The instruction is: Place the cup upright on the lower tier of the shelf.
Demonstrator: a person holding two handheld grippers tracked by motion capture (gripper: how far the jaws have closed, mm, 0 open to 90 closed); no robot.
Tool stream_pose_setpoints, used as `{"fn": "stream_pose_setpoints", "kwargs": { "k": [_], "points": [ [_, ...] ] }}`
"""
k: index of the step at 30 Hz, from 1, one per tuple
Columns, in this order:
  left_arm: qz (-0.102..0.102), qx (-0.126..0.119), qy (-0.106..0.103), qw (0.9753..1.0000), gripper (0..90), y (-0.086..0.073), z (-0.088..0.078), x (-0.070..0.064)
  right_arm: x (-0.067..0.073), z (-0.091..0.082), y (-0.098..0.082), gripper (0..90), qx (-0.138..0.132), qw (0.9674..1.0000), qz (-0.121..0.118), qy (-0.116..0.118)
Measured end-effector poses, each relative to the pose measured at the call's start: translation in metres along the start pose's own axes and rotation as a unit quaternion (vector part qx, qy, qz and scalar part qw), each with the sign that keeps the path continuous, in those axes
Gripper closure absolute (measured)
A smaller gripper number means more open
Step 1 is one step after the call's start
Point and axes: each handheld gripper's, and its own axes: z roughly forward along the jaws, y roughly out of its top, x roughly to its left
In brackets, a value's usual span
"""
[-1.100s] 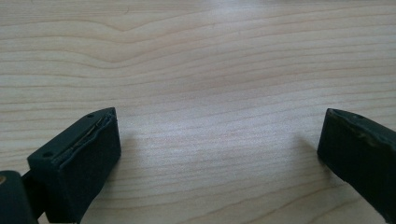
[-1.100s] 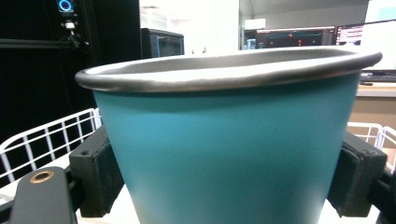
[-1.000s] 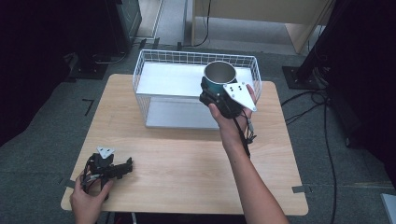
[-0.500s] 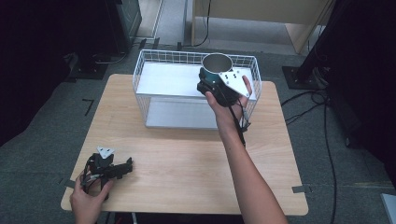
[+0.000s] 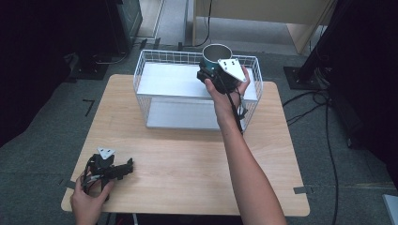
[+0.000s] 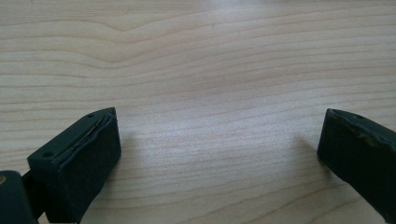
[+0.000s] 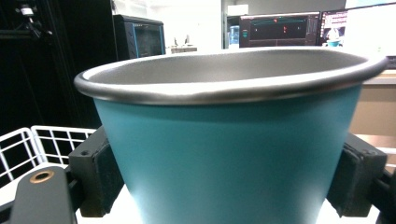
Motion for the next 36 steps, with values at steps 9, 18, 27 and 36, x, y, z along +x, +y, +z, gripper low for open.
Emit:
{"fn": "stream_pose_setpoints", "kwargs": {
  "k": [9,18,27,36],
  "points": [
    [0.0,0.0,0.0,1.0,0.0,0.0,0.0,0.0,0.0,0.014,-0.004,14.7,0.017,0.9998,0.005,0.0],
    [-0.001,0.0,0.0,1.0,0.0,0.0,0.0,0.0,-0.003,0.017,-0.006,14.7,0.028,0.9996,0.003,0.004],
    [-0.001,0.0,0.0,1.0,0.0,0.0,0.0,0.0,0.001,0.017,-0.009,14.5,0.044,0.9989,0.004,0.017],
    [-0.001,0.0,0.0,1.0,0.0,0.0,0.0,0.0,-0.001,0.016,-0.008,14.0,0.053,0.9981,0.012,0.028]
  ]
}}
